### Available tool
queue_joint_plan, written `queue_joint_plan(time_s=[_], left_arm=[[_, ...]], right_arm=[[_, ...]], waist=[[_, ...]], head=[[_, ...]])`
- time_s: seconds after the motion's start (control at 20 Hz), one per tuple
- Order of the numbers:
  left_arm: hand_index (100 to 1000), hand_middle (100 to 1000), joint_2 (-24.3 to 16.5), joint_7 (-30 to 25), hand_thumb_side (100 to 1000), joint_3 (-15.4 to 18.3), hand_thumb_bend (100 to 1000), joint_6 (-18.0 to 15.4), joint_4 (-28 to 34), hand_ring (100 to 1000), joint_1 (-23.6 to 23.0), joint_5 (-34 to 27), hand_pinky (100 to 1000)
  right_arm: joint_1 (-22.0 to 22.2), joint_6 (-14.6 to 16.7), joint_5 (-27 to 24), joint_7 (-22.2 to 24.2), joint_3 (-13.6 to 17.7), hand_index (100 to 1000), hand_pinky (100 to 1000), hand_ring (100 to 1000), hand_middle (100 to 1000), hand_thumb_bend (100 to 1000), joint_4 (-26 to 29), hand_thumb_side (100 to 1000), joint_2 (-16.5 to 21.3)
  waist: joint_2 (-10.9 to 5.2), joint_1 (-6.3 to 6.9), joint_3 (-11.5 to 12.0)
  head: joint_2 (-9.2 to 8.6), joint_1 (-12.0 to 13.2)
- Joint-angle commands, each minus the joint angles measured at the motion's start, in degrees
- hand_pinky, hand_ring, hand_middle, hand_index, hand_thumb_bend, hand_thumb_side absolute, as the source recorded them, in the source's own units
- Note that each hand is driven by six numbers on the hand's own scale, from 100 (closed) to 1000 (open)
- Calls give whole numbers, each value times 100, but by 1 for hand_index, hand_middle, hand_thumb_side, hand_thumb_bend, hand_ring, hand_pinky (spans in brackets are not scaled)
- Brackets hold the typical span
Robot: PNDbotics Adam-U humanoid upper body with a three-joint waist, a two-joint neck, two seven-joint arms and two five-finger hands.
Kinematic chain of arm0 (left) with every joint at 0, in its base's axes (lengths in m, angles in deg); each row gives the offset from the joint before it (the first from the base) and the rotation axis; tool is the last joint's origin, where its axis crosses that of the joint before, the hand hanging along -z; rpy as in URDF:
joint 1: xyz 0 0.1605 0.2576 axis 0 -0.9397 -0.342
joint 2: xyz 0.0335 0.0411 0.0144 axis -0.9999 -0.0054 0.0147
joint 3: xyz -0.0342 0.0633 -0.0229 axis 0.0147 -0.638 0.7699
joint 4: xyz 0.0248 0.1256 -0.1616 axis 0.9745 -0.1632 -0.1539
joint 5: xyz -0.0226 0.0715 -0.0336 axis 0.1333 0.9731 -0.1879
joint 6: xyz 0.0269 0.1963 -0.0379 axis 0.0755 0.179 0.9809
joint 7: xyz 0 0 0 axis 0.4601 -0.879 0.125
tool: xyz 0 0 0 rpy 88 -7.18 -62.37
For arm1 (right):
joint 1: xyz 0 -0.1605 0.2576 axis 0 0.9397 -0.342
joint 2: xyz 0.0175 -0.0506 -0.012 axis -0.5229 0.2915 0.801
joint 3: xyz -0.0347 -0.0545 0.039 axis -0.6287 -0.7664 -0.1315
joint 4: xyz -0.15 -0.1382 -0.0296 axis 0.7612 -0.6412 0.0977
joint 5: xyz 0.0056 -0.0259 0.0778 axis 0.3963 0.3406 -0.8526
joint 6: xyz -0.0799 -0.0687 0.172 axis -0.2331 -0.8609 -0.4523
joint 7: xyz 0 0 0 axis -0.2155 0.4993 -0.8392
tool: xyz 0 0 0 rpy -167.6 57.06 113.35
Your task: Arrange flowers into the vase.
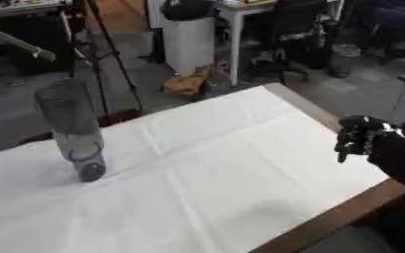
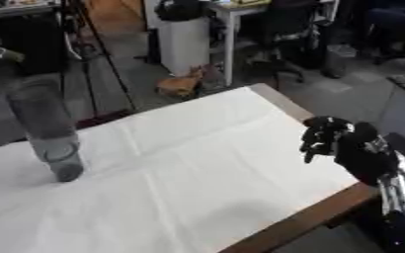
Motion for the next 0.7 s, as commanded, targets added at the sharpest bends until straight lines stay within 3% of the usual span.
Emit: queue_joint_plan(time_s=[0.05,0.25,0.4,0.7], left_arm=[[126,100,-237,-19,266,11,100,63,20,100,103,73,100],[126,100,-247,-54,265,-14,100,114,-8,100,96,127,100],[126,100,-250,-81,266,-26,100,146,-19,100,92,158,100],[126,100,-253,-154,266,-112,100,254,-91,100,90,261,100]], right_arm=[[-66,17,26,-7,45,797,508,600,592,824,95,713,149],[-63,18,35,-7,46,797,507,600,592,824,98,713,158],[-62,16,39,-7,47,797,507,600,592,824,103,714,162],[-61,14,49,-7,48,797,507,600,592,824,107,714,173]], waist=[[-81,69,16],[-67,91,37],[-57,102,45],[-46,128,26]], head=[[-72,247],[-208,809],[-253,1070],[-223,1257]])
